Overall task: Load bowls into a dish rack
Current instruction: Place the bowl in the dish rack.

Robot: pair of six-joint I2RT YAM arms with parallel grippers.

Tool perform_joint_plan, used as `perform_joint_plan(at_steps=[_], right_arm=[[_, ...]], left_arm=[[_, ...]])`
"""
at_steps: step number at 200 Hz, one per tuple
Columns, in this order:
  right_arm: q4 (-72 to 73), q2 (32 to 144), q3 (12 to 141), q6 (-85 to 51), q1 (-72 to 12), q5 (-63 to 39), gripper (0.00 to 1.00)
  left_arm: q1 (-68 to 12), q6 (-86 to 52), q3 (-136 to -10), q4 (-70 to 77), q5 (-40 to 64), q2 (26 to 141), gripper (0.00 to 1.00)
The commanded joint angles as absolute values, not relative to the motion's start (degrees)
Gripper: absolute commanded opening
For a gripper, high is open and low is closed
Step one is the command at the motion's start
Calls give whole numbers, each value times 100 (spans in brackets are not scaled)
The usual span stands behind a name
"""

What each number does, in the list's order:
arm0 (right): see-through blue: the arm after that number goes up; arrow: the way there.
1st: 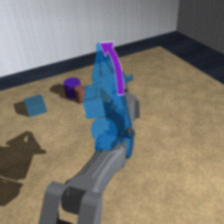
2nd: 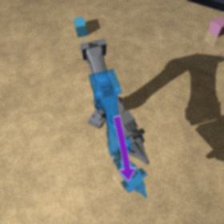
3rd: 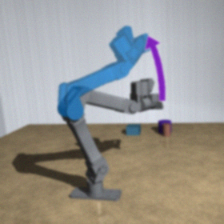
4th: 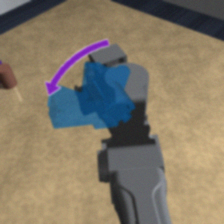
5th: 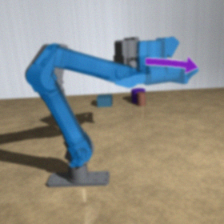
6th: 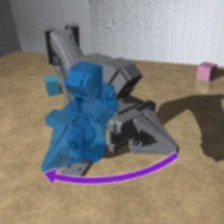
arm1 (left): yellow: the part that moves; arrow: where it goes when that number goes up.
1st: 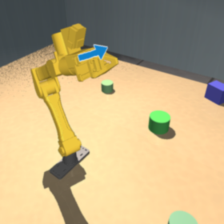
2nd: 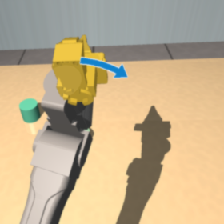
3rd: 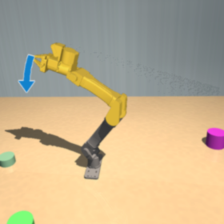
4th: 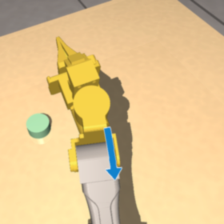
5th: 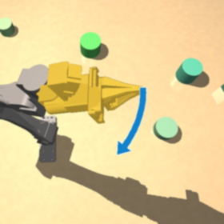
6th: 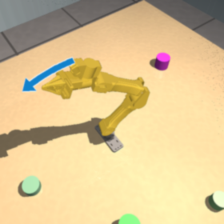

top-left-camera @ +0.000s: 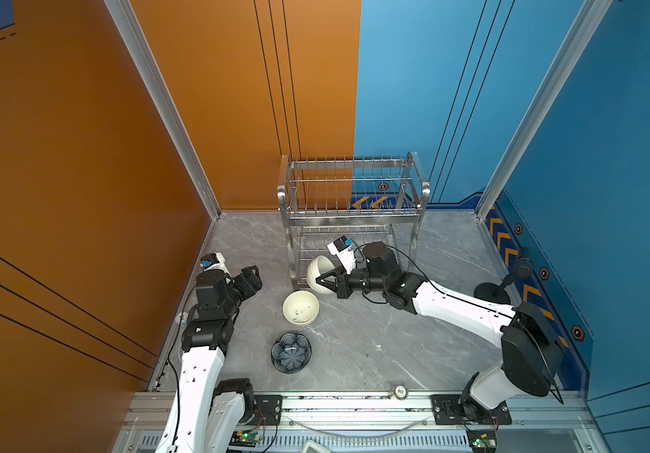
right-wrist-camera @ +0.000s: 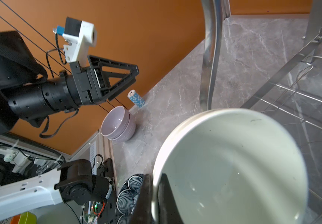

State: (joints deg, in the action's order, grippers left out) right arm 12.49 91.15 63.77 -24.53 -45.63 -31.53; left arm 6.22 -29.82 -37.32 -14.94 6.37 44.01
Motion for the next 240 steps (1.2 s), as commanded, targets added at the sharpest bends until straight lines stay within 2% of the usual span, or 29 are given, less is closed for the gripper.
perform_joint_plan(at_steps=[1,97,143,240], right_arm=[[2460,9207,6312,-2869,-4464,-3449,4],[4189,10065,6241,-3660,-4181,-3459,4],[5515,10779,6335,-4563,-4068,-3702,3],[6393,11839,7218,-5512,-3604,-3925,0]], left_arm=[[687,-2870,-3937,-1588,753,4408,80],[703,-3010,-3873,-1473,873,4416,80],[708,-2983,-3903,-1495,870,4388,80],[726,-2964,-3966,-1507,880,4429,80]])
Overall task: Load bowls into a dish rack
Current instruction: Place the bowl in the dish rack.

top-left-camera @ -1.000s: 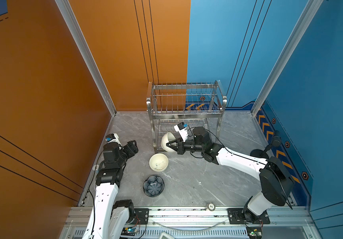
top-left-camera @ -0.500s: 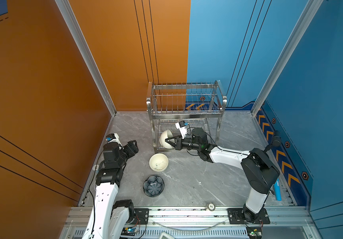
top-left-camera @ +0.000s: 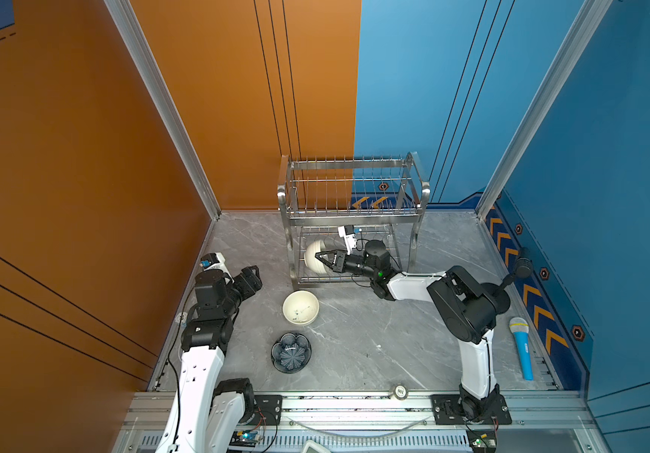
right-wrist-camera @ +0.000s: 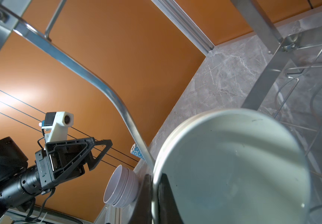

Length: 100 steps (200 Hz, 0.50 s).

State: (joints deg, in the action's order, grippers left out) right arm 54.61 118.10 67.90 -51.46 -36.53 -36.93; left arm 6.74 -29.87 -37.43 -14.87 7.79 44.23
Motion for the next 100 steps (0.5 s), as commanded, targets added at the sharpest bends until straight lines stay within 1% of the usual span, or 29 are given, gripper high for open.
perform_joint_plan(at_steps=[1,100], right_arm=[[6396,11927,7230,-5520,-3604,-3922,0],[6786,13059,8509,-6340,-3394,-4133,0]], left_arm=[[728,-2963,-3965,-1505,879,4425,80],[753,-2848,-4061,-1587,901,4474,80]])
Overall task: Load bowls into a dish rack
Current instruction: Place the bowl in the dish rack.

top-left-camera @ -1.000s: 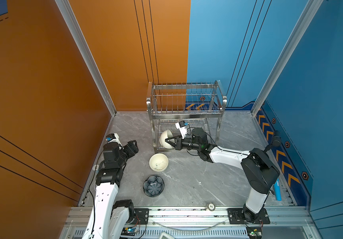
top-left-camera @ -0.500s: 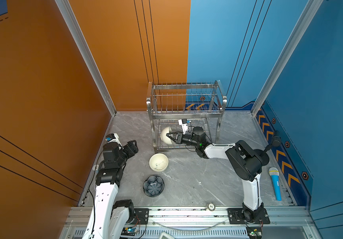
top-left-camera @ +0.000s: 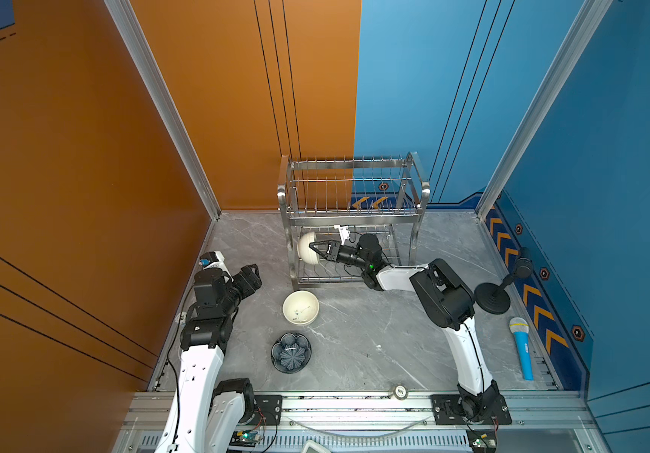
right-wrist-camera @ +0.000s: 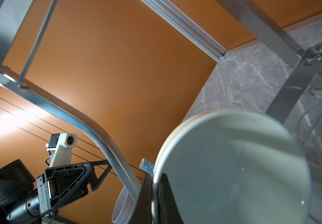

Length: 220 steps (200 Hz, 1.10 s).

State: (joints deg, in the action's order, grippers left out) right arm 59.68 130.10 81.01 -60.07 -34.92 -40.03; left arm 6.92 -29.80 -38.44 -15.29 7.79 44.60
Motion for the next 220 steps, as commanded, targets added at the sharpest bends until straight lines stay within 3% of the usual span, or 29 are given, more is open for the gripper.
perform_joint_plan(at_steps=[1,220], right_arm=[[6794,13069,8522,-6347,-3393,-4132,0],[6692,14541,10649,-7106,-3155,-4261,0]], left_arm=[[750,-2848,-4061,-1584,899,4474,80],[752,-2786,-4157,-1617,927,4649,80]])
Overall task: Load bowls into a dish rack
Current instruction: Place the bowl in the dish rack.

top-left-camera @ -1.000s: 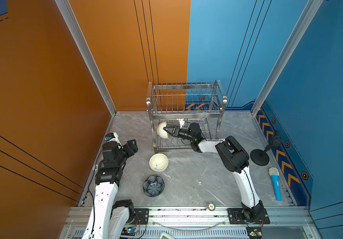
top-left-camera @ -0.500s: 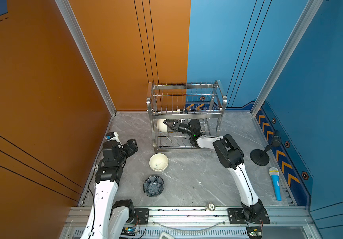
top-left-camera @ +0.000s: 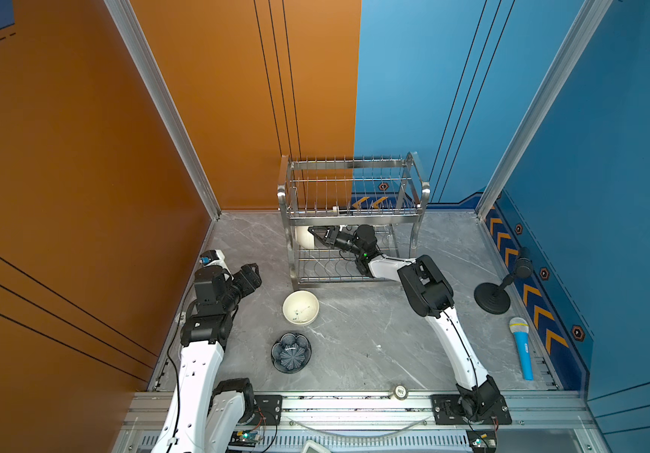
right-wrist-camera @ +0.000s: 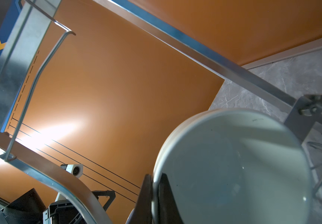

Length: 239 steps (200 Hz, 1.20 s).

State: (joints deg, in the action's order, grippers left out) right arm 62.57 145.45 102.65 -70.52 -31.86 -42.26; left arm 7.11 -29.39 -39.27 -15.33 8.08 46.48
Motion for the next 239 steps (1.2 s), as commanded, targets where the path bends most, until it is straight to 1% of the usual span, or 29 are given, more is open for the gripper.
perform_joint_plan(at_steps=[1,71,239], right_arm=[[6690,14552,10660,-7099,-3155,-4266,0],[6609,14904,11063,-7252,-3129,-4262,0],[6404,15155,11014,-7390,-3019,-4261,1]], left_arm=[[754,-2782,-4157,-1622,925,4649,80],[756,-2733,-4162,-1687,896,4601,80],[760,-2733,-4192,-1727,897,4590,80]])
